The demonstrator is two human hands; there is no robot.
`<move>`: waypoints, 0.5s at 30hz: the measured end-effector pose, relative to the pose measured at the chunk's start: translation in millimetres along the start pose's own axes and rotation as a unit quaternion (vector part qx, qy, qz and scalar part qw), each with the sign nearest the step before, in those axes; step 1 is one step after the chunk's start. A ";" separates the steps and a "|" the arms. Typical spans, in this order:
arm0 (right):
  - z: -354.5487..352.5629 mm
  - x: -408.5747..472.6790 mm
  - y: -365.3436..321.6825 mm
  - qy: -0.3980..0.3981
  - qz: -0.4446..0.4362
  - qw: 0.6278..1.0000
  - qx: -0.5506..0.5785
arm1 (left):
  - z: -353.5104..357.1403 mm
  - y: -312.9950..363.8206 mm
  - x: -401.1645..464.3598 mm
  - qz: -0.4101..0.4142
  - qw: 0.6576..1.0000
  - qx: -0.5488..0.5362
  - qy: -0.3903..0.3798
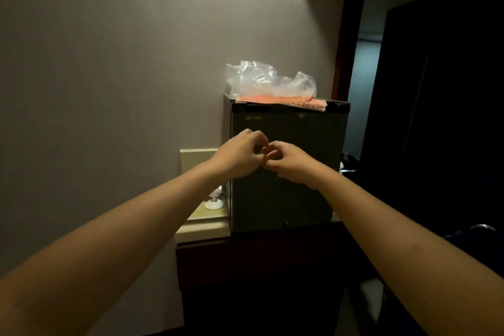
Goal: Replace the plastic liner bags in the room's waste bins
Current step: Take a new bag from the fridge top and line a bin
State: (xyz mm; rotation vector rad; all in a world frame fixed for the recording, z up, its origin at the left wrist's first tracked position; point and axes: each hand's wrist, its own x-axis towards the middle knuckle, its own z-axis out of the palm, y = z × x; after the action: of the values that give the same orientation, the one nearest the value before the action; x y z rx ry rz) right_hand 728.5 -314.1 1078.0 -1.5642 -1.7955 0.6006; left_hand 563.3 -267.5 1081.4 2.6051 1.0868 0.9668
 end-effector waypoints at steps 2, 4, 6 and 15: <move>-17.3 9.3 -22.0 0.018 -0.027 0.999 -0.038 | -22.8 2.6 17.3 0.013 1.000 0.002 0.015; -36.1 22.2 -40.5 0.021 -0.050 0.996 -0.077 | -41.9 4.9 36.9 0.024 0.999 0.011 0.030; -53.9 36.6 -55.8 0.024 -0.073 0.990 -0.121 | -58.3 7.8 57.2 0.030 0.999 0.019 0.041; -126.7 112.1 -66.9 0.070 -0.124 0.957 -0.254 | -84.1 10.0 149.1 -0.005 0.993 0.090 0.083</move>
State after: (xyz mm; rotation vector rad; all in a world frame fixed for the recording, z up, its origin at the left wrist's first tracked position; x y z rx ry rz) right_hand 771.1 -226.7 1231.8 -1.6103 -2.0952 -0.1033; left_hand 595.6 -181.1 1225.9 2.6954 1.2796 1.1508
